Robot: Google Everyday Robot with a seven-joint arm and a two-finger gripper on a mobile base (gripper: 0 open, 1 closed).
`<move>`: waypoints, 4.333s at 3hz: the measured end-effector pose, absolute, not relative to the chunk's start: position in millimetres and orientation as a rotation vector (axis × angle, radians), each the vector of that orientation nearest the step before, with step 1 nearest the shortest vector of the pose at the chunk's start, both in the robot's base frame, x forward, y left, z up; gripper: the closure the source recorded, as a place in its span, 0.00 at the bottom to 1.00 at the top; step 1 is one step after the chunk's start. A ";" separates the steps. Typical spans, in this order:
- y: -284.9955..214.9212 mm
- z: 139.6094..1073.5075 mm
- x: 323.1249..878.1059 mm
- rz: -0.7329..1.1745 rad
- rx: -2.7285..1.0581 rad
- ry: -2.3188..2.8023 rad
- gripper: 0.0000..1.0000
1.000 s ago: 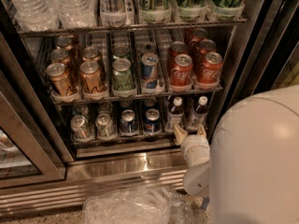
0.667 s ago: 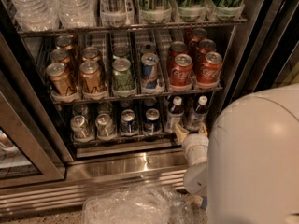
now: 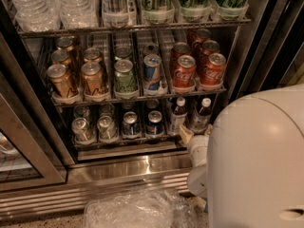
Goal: Pick blue plastic bottle from bottom shelf of fridge
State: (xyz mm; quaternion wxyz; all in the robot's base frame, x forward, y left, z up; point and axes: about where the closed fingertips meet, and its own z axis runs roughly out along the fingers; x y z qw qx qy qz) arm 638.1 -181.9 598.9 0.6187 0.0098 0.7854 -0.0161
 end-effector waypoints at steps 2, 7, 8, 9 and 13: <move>-193.8 596.3 640.0 -0.071 0.038 1.808 0.29; -210.7 597.3 687.0 -0.133 0.047 1.755 0.75; -210.8 597.1 687.1 -0.133 0.047 1.755 0.97; -211.6 596.1 686.1 -0.128 0.055 1.751 1.00; -215.1 611.3 679.9 -0.112 0.089 1.689 1.00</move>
Offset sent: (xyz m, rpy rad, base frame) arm 0.0016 -0.0242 -0.0055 -0.0292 0.0043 -0.0551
